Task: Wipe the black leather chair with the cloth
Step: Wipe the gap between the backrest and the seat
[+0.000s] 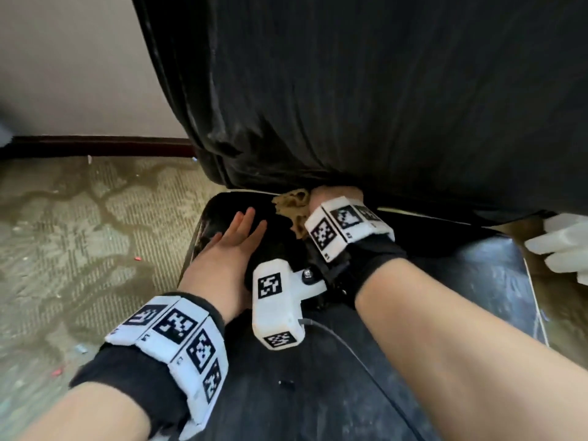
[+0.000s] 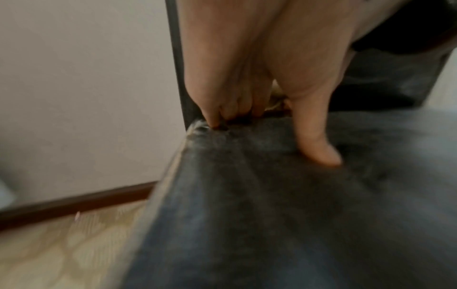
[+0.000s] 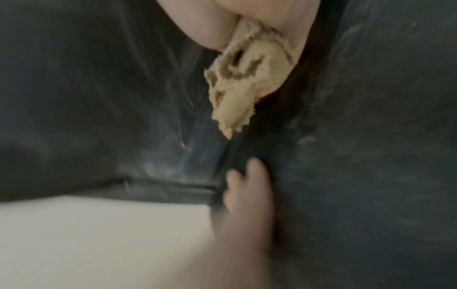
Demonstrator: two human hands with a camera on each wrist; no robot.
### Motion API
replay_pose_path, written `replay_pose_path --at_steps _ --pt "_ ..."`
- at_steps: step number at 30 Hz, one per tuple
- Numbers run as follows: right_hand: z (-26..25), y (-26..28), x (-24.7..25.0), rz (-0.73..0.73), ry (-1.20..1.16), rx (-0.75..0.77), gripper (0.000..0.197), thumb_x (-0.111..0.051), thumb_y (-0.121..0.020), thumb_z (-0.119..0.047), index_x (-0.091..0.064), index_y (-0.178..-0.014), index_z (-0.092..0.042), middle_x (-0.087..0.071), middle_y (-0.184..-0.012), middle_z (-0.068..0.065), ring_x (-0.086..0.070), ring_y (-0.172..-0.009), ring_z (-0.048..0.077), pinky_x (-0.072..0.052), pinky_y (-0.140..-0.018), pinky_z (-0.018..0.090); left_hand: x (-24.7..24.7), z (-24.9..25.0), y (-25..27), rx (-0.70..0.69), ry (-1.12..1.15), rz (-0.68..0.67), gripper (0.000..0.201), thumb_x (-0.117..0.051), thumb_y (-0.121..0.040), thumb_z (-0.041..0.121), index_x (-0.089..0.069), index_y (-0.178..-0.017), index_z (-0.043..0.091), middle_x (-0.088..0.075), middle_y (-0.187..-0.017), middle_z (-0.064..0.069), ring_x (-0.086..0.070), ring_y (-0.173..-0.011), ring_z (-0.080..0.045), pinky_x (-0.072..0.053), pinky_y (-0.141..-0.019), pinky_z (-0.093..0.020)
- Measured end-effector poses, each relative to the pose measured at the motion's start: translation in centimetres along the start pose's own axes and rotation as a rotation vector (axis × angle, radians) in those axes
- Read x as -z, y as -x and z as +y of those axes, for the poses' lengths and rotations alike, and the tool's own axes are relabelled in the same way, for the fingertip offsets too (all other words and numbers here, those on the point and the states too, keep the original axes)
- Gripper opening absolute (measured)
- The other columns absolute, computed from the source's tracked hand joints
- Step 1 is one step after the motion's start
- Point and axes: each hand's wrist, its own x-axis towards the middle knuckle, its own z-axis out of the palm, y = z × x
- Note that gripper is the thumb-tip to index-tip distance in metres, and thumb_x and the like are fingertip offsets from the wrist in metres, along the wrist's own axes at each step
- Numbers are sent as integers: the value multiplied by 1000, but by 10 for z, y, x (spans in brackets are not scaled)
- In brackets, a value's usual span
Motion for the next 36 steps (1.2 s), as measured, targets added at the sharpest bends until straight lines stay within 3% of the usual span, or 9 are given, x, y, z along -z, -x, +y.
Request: replay_pose_path --at_steps 2,6,9,12,16,20,23,27,36 --pt "-2 7 4 25 93 77 32 -35 -97 -14 -59 -118 -8 -55 -129 13 -49 -123 31 -40 -99 35 -4 2 -2 24 -9 -11 83 -53 -90 31 6 -147 21 21 -154 -1 21 -137 -7 1 -116 -29" --pt "-14 26 9 -181 -154 110 31 -38 -97 -11 -58 -118 -2 -57 -127 16 -53 -119 30 -44 -83 25 -2 -1 6 48 -5 13 92 -65 -79 41 -5 -148 27 18 -155 3 19 -131 0 -4 -115 -27" --pt "-16 35 6 -191 -284 178 30 -48 -93 -18 -65 -111 -1 -64 -117 16 -58 -112 29 -42 -76 23 -3 2 19 272 -48 66 115 -73 -65 55 -2 -148 21 23 -153 -8 6 -144 -19 -11 -116 -31" --pt "-20 49 -2 -64 -78 450 29 -47 -93 -21 -65 -108 -3 -62 -116 16 -59 -105 32 -47 -86 33 -7 3 23 451 34 40 130 -76 -61 54 15 -146 20 17 -154 -17 -9 -143 -31 -23 -112 -36" --pt "-46 64 -17 -127 141 847 39 -35 -97 -17 -39 -135 -11 -51 -128 14 -54 -108 31 -41 -77 34 -9 0 19 470 54 29 108 -76 -64 48 -13 -147 19 -3 -155 -14 -35 -133 -34 -38 -101 -40" --pt "-59 42 -27 -20 745 967 43 -32 -96 -12 -35 -137 -1 -26 -149 15 -41 -126 34 -48 -83 39 -13 -9 16 465 41 24 131 -79 -54 57 9 -147 30 6 -157 -9 -29 -137 -31 -37 -103 -39" --pt "-35 34 -23 -4 892 804 54 -20 -80 -10 -70 -101 -8 -56 -125 3 -60 -96 29 -46 -52 29 -13 -10 15 500 67 10 132 -79 -54 58 14 -145 36 7 -157 -8 -28 -138 -30 -38 -103 -40" --pt "25 5 -5 30 959 829 97 15 -52 -19 -38 -131 1 -40 -138 17 -49 -109 39 -36 -60 36 -11 -13 15 514 100 24 129 -78 -52 59 12 -143 42 4 -157 -4 -27 -139 -27 -39 -103 -43" --pt "103 29 87 -100 1199 241 35 -35 -95 -7 -46 -128 -1 -47 -134 15 -57 -115 33 -48 -88 37 -11 -9 13 487 97 43 125 -77 -57 56 10 -144 39 4 -157 -6 -29 -137 -30 -39 -103 -42"
